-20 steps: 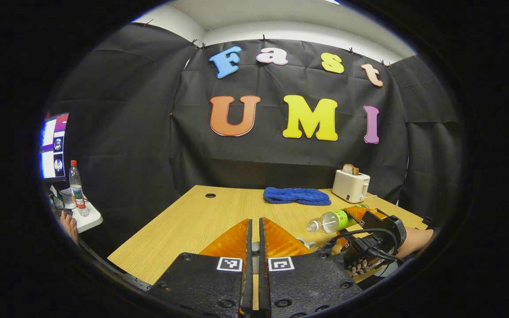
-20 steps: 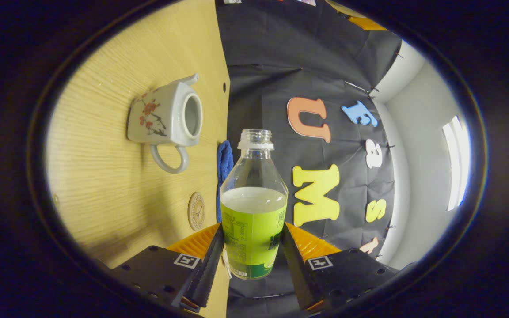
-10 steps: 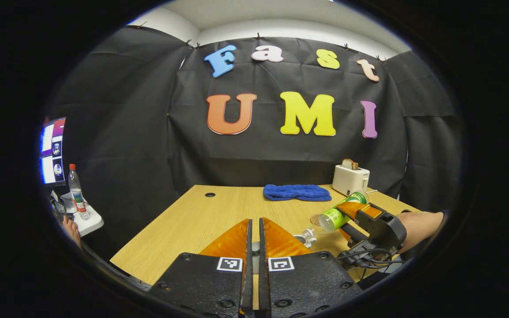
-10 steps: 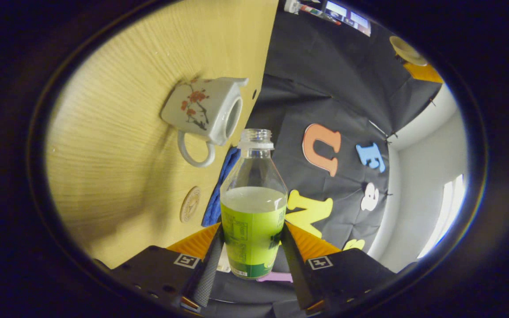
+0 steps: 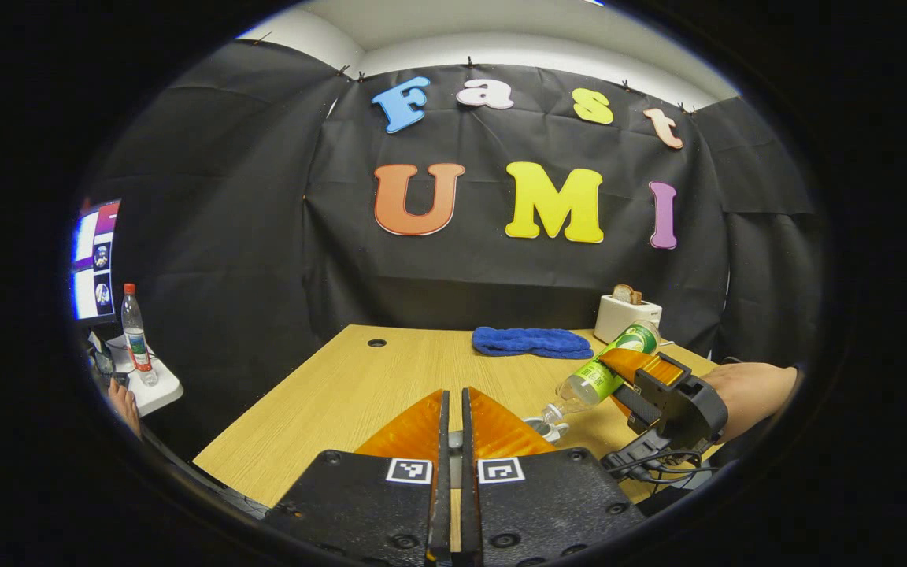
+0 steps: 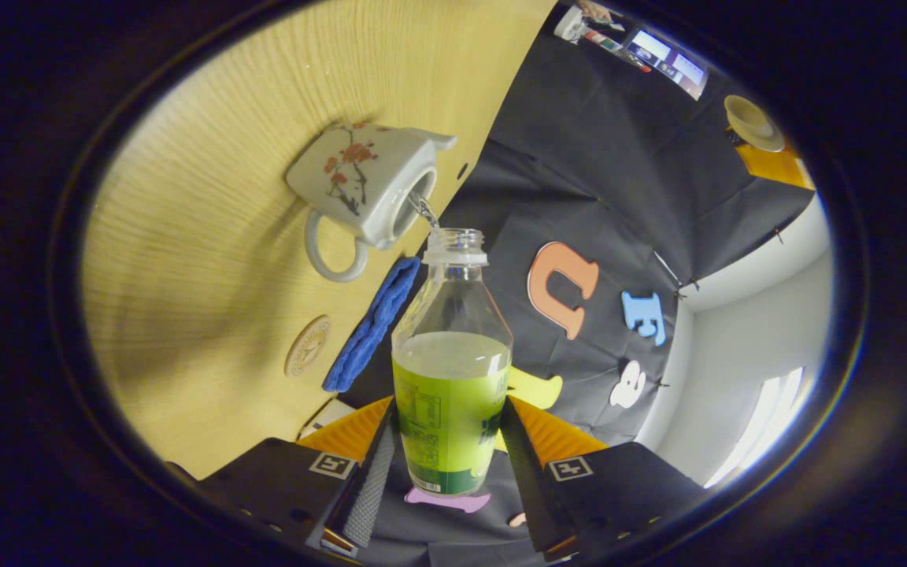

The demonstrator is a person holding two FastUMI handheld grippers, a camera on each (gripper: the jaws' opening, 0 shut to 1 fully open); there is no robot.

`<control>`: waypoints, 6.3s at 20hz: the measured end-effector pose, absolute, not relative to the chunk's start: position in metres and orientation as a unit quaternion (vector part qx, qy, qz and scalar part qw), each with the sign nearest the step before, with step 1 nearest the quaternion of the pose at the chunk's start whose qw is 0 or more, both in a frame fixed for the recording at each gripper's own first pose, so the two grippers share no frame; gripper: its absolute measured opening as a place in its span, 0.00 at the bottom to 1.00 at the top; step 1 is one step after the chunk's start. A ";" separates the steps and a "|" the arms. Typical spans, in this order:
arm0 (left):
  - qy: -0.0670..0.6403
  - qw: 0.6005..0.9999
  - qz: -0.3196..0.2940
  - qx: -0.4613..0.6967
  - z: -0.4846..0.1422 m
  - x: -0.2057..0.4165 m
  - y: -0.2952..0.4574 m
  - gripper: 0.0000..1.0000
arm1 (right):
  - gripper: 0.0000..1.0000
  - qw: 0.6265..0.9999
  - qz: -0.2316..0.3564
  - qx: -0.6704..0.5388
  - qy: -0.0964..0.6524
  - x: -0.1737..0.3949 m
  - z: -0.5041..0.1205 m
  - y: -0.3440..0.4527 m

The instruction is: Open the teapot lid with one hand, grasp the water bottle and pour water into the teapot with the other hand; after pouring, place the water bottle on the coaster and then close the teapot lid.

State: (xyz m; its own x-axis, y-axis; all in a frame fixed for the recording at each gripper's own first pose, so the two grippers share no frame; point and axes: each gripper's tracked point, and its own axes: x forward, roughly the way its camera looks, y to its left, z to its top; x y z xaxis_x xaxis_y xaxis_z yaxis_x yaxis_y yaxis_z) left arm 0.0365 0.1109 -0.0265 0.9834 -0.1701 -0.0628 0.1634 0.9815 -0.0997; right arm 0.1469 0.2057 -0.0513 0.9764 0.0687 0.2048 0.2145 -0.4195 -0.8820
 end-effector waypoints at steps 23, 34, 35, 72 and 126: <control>0.040 0.995 -0.086 -0.044 -0.030 0.035 0.114 0.07 | 0.73 0.416 -0.112 -0.888 -0.161 0.141 0.010 0.233; 0.044 0.995 -0.083 -0.033 -0.033 0.038 0.114 0.07 | 0.76 0.476 -0.080 -0.863 -0.151 0.152 -0.023 0.226; 0.043 0.995 -0.083 -0.033 -0.034 0.039 0.114 0.07 | 0.73 0.502 -0.071 -0.850 -0.143 0.157 -0.029 0.221; 0.040 0.998 -0.055 -0.017 -0.037 0.047 0.120 0.07 | 0.73 0.995 0.065 -0.035 0.063 0.279 -0.078 0.156; 0.006 0.995 -0.103 0.001 -0.120 0.171 -0.026 0.08 | 0.95 0.992 0.122 0.016 0.000 0.072 -0.092 0.049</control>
State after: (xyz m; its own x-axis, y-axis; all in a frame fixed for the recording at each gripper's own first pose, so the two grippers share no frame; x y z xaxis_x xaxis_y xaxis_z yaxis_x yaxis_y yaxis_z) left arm 0.1709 -0.0262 -0.1198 0.9786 -0.2055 -0.0128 0.2055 0.9786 0.0014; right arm 0.0719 0.0490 -0.0918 0.9704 0.2413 0.0047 -0.2413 0.9699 0.0316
